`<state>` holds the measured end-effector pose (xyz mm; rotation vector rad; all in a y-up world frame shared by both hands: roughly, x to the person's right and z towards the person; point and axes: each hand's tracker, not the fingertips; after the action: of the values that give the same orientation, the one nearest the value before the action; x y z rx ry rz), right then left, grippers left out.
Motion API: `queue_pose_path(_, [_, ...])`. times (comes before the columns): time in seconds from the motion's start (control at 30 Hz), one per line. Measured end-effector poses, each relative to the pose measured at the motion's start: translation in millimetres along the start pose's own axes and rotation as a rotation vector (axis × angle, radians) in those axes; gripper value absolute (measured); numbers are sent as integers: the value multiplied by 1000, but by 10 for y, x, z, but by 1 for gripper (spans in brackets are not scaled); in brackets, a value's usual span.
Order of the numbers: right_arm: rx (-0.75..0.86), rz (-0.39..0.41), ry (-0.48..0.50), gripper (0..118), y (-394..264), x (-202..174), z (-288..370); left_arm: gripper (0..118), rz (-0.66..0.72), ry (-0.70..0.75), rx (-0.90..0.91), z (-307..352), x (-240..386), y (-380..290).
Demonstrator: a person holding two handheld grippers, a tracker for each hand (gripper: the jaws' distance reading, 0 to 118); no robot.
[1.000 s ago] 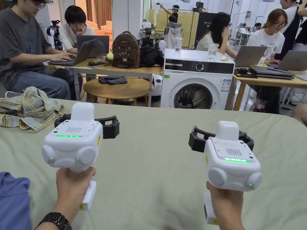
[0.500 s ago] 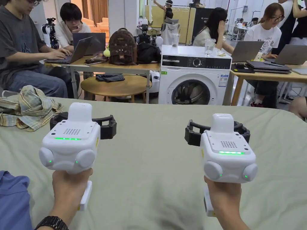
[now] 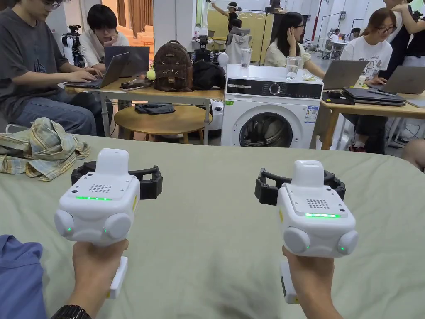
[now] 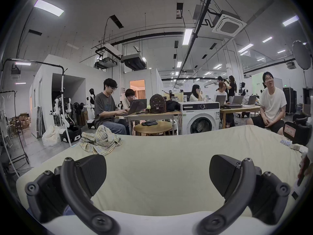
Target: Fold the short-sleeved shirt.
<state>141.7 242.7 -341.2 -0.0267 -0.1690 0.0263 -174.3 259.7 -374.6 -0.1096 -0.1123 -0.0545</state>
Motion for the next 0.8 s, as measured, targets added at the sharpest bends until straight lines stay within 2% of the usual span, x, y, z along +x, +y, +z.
queue_pose_path(0.2, [11,9,-13,118,3,1,-7,118,31,-4,11,13,-18,-24])
queue_pose_path(0.57, [9,-58,-6,118,5,97,14,118,47,5,50,67,-35,7])
queue_pose_path(0.8, [10,-37,-11,118,5,96,25,118,60,10,61,99,-68,13])
